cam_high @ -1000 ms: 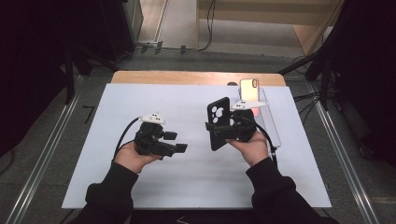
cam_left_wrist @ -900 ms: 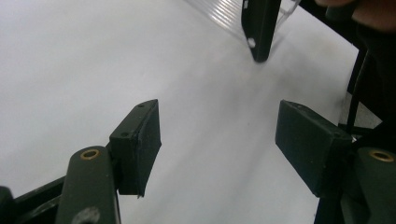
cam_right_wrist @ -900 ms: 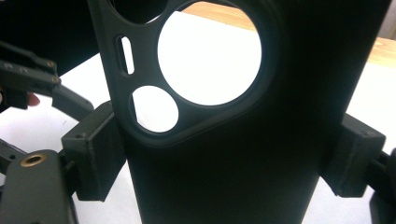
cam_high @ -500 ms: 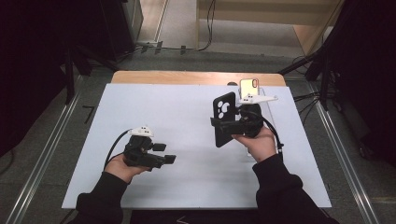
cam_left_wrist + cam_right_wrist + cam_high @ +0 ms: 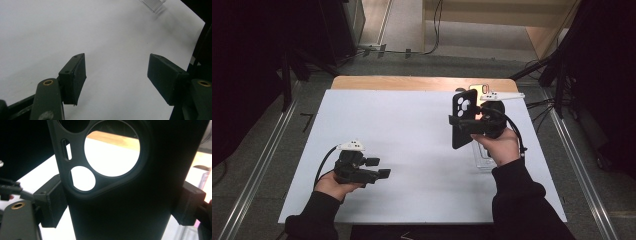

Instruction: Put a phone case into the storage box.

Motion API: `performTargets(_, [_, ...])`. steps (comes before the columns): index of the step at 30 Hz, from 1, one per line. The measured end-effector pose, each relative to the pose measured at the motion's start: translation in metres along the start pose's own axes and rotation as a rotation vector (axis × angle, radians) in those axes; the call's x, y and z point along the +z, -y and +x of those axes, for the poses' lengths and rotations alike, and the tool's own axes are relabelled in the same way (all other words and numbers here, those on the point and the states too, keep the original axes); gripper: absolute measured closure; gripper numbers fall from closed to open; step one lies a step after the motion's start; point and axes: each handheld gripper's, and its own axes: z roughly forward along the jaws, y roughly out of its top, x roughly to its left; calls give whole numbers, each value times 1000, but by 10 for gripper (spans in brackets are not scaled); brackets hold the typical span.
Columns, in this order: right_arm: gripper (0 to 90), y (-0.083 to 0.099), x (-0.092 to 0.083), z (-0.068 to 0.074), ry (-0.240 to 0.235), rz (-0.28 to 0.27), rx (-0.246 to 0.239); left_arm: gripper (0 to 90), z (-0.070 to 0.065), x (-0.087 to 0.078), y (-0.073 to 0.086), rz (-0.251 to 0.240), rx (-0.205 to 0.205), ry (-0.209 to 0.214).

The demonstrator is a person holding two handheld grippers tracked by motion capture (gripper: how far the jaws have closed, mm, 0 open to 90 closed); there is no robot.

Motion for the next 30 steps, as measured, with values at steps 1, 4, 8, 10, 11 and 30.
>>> performTargets(1, [130,-2,-2,-2,6,-7,8,313,0,0,1,1,-2,-4])
performTargets(4, [130,-7,-7,-9,19,-25,30,313,0,-3,3,-4,-16,-10])
performTargets(8, [130,-14,-17,-19,63,-46,31,313,0,-6,6,-9,-20,-14])
performTargets(10, [130,-16,-22,-24,90,-60,33,313,0,-7,8,-12,-28,-15])
performTargets(11, [130,-17,-24,-26,96,-67,42,313,0,-7,8,-15,-31,-16])
performTargets(30, [130,-11,-28,-68,270,-121,119,313,-1,-7,13,-1,-35,-25])
